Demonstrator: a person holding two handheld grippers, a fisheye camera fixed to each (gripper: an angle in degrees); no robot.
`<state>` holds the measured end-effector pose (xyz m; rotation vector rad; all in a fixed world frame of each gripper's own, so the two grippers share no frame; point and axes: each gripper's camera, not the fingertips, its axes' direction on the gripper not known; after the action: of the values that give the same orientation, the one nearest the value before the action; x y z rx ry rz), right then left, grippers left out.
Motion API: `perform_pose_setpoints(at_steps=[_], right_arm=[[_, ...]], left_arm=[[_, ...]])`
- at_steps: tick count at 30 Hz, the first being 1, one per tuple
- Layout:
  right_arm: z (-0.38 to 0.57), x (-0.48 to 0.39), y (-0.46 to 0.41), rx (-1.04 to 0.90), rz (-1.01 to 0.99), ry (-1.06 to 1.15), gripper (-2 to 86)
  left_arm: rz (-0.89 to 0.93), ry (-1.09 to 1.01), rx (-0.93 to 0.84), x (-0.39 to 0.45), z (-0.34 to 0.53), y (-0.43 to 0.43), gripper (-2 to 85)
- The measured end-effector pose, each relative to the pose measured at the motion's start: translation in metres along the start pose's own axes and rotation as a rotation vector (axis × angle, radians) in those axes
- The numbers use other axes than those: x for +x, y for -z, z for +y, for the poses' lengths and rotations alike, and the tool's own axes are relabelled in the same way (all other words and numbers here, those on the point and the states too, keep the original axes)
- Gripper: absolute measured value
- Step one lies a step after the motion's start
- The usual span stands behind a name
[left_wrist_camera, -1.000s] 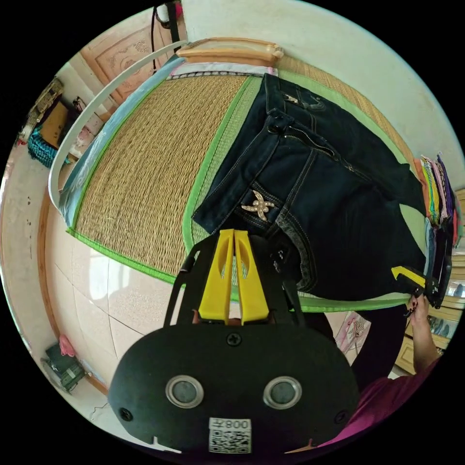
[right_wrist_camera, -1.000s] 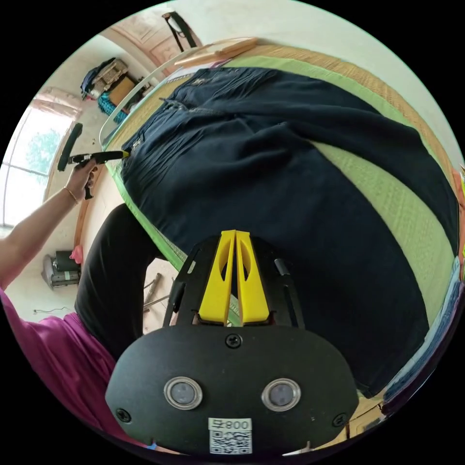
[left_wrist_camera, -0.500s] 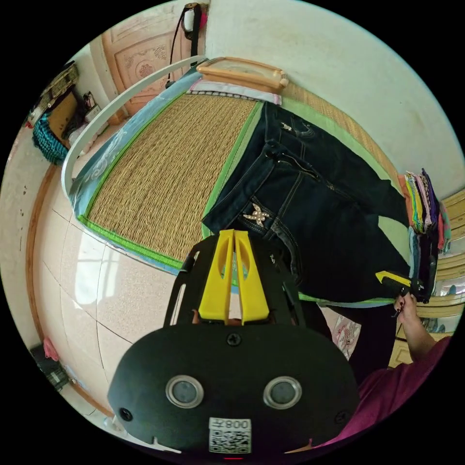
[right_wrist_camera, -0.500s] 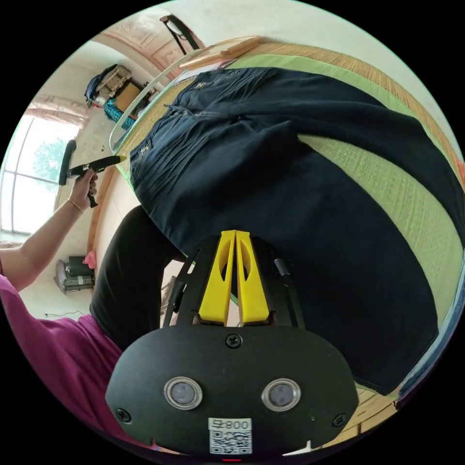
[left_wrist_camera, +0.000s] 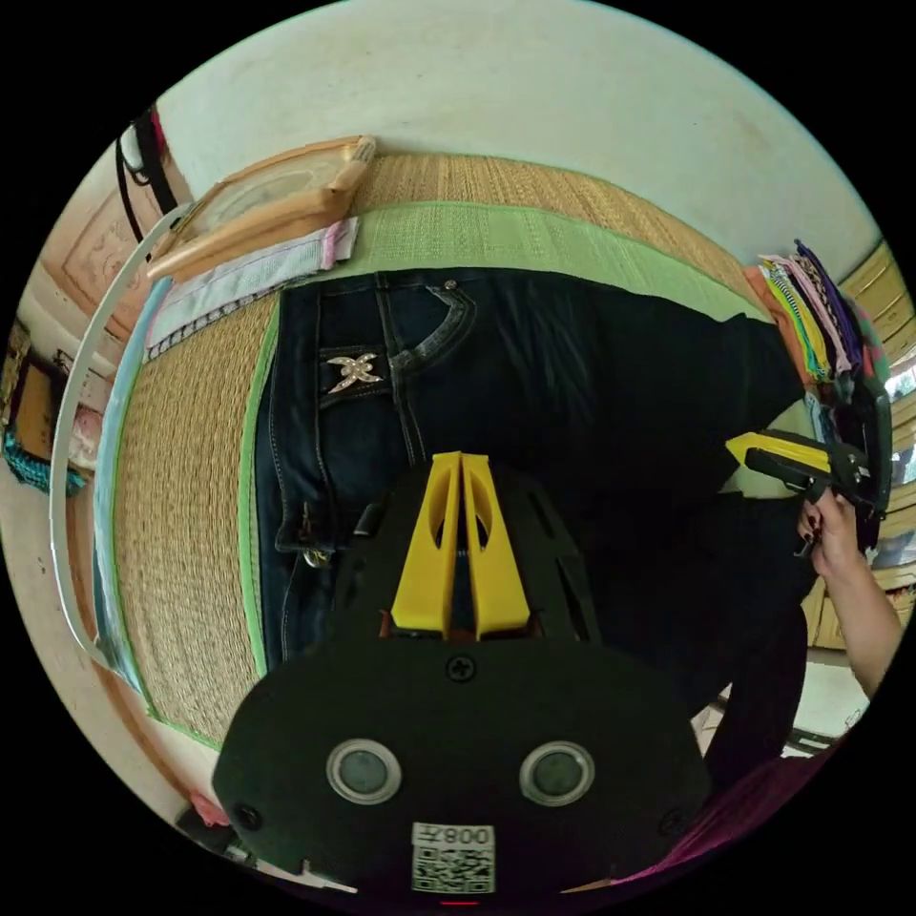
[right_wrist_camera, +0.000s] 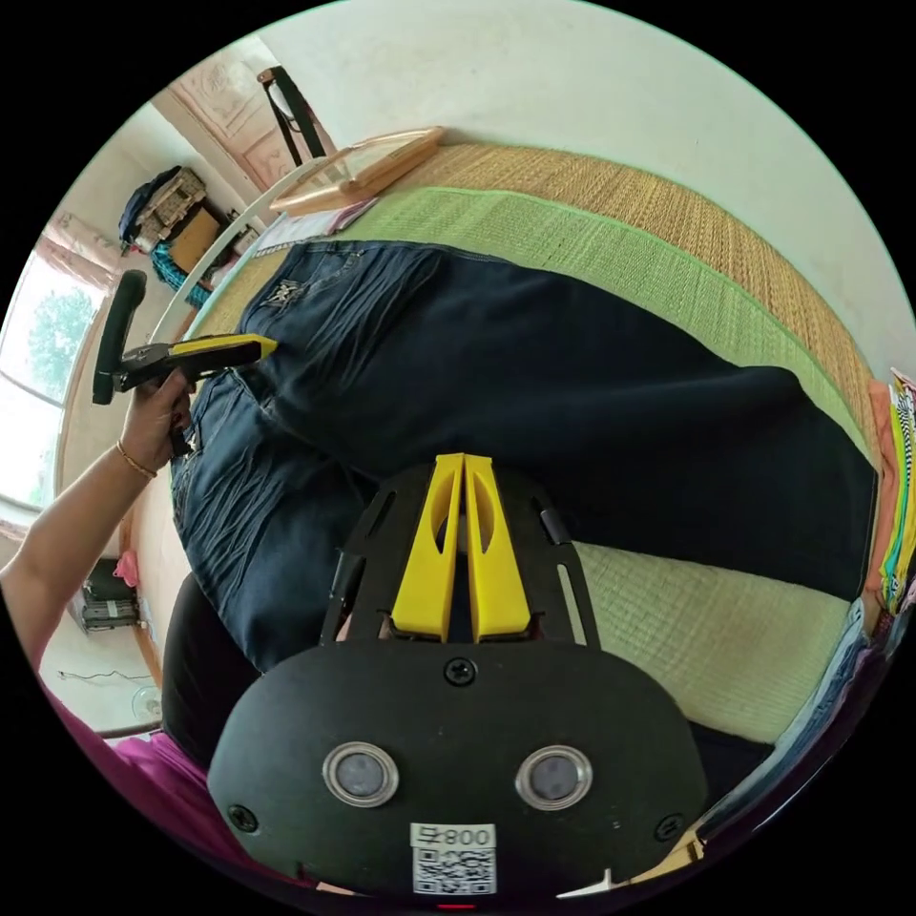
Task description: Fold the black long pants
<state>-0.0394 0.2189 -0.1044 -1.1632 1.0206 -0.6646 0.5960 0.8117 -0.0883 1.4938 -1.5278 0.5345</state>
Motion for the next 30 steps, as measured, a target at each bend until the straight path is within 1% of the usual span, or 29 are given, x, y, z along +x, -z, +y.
perform_pose_setpoints(at_steps=[1, 3, 5, 9, 11, 13, 14, 16, 17, 19, 20, 22, 23, 24, 25, 26, 28, 30], right_arm=[[-0.002, 0.003, -0.009, -0.011, -0.006, -0.016, 0.1], [-0.001, 0.006, -0.019, -0.006, -0.014, -0.035, 0.1], [-0.002, 0.009, -0.028, 0.006, -0.035, -0.05, 0.1], [-0.011, 0.011, -0.037, 0.037, -0.078, -0.059, 0.1], [-0.013, 0.016, -0.037, 0.031, -0.091, -0.05, 0.1], [-0.003, 0.033, -0.023, 0.079, -0.118, -0.049, 0.1], [0.001, 0.041, -0.017, 0.098, -0.111, -0.054, 0.1], [0.022, 0.087, 0.009, 0.17, -0.029, -0.112, 0.1], [0.028, 0.102, 0.014, 0.179, -0.007, -0.131, 0.1], [0.048, 0.171, 0.028, 0.174, 0.064, -0.257, 0.1], [0.053, 0.187, 0.029, 0.165, 0.064, -0.288, 0.1], [0.07, 0.238, 0.023, 0.092, 0.059, -0.373, 0.1], [0.074, 0.245, 0.02, 0.075, 0.043, -0.369, 0.1], [0.084, 0.254, 0.022, 0.122, 0.001, -0.372, 0.1], [0.091, 0.259, 0.023, 0.132, -0.014, -0.382, 0.1], [0.094, 0.259, 0.023, 0.132, -0.012, -0.385, 0.1], [0.105, 0.253, 0.023, 0.138, 0.038, -0.359, 0.1], [0.114, 0.247, 0.024, 0.135, 0.047, -0.334, 0.1]], left_arm=[[-0.013, -0.026, -0.02, 0.003, -0.005, -0.006, 0.0], [-0.076, -0.074, 0.007, 0.013, -0.019, -0.013, -0.1], [-0.118, -0.071, 0.009, 0.014, -0.028, -0.019, -0.1], [-0.099, 0.043, 0.014, 0.003, -0.04, -0.031, 0.0], [-0.091, 0.055, 0.017, 0.009, -0.044, -0.036, 0.0], [-0.091, 0.061, 0.014, 0.02, -0.047, -0.04, 0.0], [-0.09, 0.065, 0.041, 0.031, -0.048, -0.038, 0.0], [-0.056, 0.044, 0.111, 0.052, -0.046, -0.032, 0.0], [0.003, 0.015, 0.15, 0.069, -0.046, -0.029, 0.0], [0.122, -0.047, 0.189, 0.1, -0.05, -0.031, 0.0], [0.174, -0.096, 0.173, 0.122, -0.057, -0.039, 0.0], [0.136, -0.119, 0.113, 0.151, -0.067, -0.059, 0.0], [0.079, -0.131, 0.065, 0.166, -0.071, -0.076, 0.0], [0.07, -0.145, 0.06, 0.176, -0.072, -0.088, 0.0], [0.068, -0.14, 0.081, 0.178, -0.07, -0.089, -0.1], [0.074, -0.126, 0.063, 0.184, -0.072, -0.092, -0.1], [0.042, -0.127, 0.047, 0.197, -0.071, -0.095, -0.1], [0.014, -0.125, 0.036, 0.211, -0.067, -0.098, 0.0]])
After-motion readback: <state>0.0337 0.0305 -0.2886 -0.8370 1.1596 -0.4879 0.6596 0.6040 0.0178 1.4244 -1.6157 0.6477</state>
